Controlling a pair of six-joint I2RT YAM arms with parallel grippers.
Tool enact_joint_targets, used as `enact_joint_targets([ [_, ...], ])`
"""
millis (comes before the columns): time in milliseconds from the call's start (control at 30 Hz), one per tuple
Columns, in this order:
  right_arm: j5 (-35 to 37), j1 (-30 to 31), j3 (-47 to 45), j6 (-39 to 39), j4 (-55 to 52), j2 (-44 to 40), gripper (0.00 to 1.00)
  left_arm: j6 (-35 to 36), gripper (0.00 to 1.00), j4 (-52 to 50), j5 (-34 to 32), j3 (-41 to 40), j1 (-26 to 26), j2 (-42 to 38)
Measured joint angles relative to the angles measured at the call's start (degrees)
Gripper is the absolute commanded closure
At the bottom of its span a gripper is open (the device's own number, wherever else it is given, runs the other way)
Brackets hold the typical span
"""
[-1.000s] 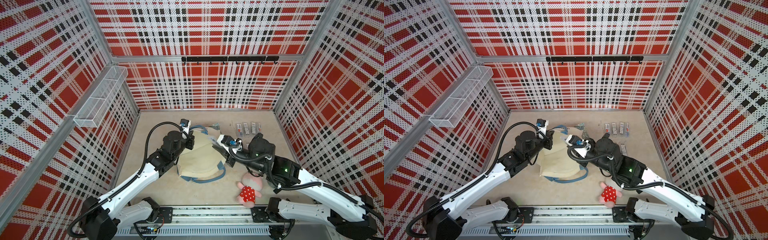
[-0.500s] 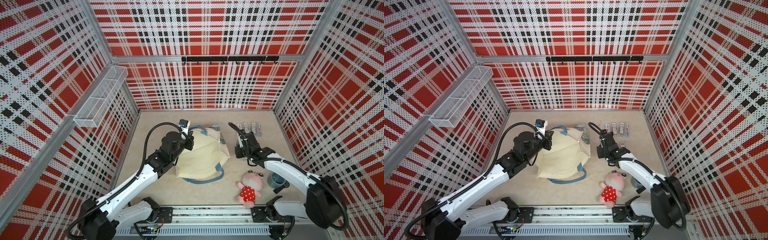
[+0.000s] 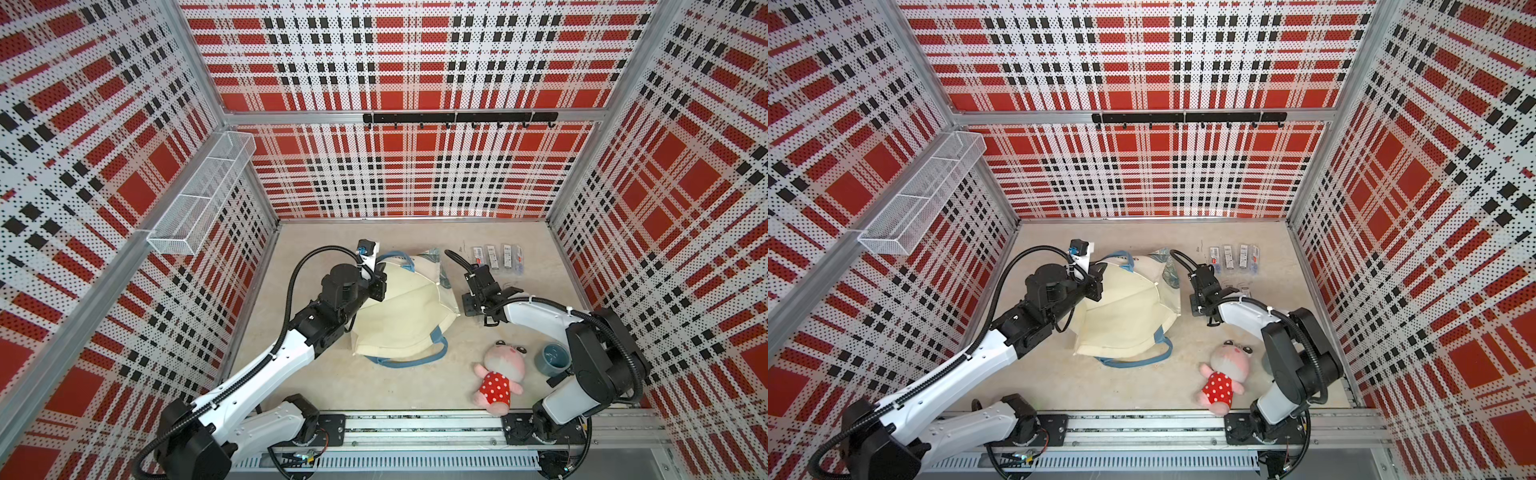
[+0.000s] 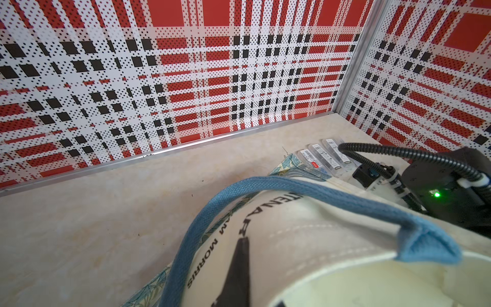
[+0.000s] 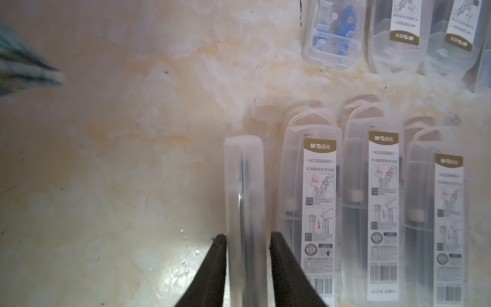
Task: Take out the compass set from the canvas bag
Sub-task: Place the compass set at the center of the board.
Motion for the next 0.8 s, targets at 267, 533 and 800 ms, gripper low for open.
enact_joint_targets([
  [267, 2.49, -0.11, 2.56, -1.01, -0.28, 3.17, 0.61, 0.00, 1.00, 0.07, 0.04, -0.50, 0.04, -0.79],
  [533, 4.48, -0.57, 3.06, -1.86, -1.84, 3.21, 0.49, -0.04, 1.00, 0.07, 0.37, -0.55, 0.04, -0.81],
  [800, 6.10, 3.58, 5.46, -5.20, -0.87, 5.29, 0.25, -0.09, 1.00, 0.04, 0.90, -0.55, 0.04, -0.81],
])
